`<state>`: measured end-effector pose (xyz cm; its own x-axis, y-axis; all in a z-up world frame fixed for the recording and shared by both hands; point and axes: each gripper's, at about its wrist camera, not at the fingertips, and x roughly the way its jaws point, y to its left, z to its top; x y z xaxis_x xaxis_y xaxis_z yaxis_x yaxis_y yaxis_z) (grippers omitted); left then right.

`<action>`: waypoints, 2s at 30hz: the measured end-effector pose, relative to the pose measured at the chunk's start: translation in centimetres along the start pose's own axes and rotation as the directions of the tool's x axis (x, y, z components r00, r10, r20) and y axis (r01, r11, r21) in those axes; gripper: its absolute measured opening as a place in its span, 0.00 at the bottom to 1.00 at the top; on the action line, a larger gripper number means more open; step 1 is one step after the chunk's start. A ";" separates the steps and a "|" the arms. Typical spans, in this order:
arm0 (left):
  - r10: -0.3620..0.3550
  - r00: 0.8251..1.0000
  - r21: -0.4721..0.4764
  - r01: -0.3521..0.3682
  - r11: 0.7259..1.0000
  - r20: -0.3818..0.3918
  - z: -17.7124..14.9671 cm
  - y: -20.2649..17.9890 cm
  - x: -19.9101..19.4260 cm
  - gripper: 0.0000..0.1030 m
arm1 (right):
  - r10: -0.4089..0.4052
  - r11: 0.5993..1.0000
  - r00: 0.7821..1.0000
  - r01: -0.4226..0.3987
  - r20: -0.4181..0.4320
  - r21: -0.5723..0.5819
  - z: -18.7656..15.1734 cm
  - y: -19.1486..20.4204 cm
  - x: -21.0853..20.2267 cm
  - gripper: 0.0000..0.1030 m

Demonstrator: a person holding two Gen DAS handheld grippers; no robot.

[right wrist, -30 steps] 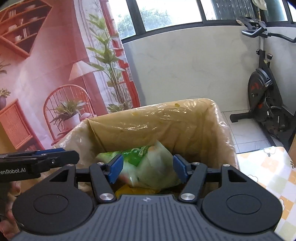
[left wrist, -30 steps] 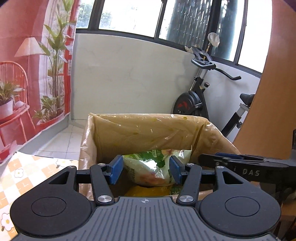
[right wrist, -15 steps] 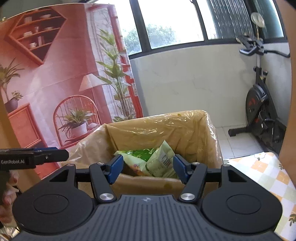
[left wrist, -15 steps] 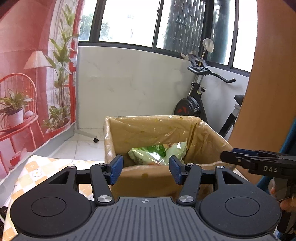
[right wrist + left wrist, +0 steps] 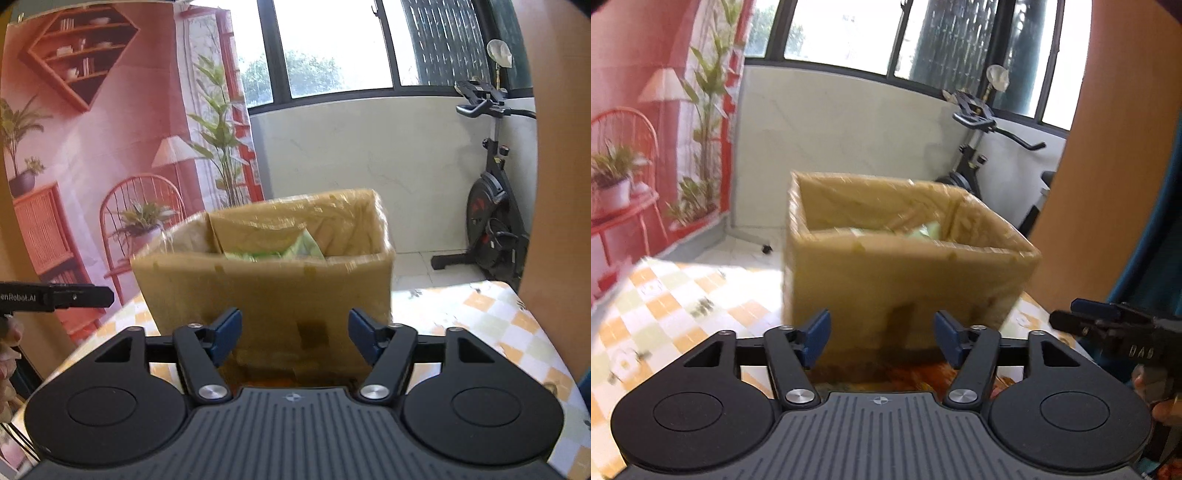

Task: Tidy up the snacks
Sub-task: 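Withdraw both open tools from the box back toward the snack pile, then lower the right tool onto the orange chip bag while the left tool lowers onto the orange corn-snack bag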

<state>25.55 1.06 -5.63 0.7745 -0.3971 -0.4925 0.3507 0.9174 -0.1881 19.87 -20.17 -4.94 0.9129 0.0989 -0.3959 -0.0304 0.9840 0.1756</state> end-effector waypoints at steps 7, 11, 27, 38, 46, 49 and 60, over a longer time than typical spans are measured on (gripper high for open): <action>-0.037 0.999 0.022 0.038 0.999 -0.038 -1.9 -1.6 1.4 0.69 | -0.068 0.997 0.996 0.066 -0.064 -0.040 -4.1 -1.1 -1.5 0.83; -0.041 0.998 0.021 0.042 0.999 -0.056 -2.7 -1.9 2.0 0.69 | -0.107 0.994 0.987 0.106 -0.120 -0.015 -6.4 -2.5 -2.1 0.85; -0.029 0.996 0.026 0.031 0.999 -0.087 -3.5 -2.4 2.6 0.73 | -0.130 0.991 0.953 0.132 -0.274 -0.014 -12.4 -3.8 -2.1 0.91; -0.036 0.991 -0.003 0.036 0.999 -0.131 -4.1 -2.5 3.8 0.76 | -0.139 0.990 0.950 0.142 -0.280 -0.011 -14.3 -4.1 -0.3 0.99; -0.054 0.985 -0.036 0.048 0.998 -0.163 -4.2 -3.5 5.7 0.79 | -0.103 0.994 0.968 0.109 -0.228 0.014 -14.5 -4.5 -0.6 0.90; -0.067 0.982 -0.060 0.057 0.997 -0.178 -4.2 -4.0 6.9 0.82 | -0.089 0.996 0.970 0.094 -0.225 0.011 -14.5 -4.6 -0.5 0.89; -0.101 0.958 -0.134 0.067 0.989 -0.269 -5.4 -5.2 11.4 0.91 | -0.038 0.997 0.977 0.051 -0.212 0.057 -14.8 -5.6 -0.5 0.89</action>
<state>29.71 -8.10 -14.91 0.5648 -0.4659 -0.6812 0.3281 0.8841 -0.3326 13.57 -23.58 -19.03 0.8065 0.0908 -0.5842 0.0395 0.9777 0.2065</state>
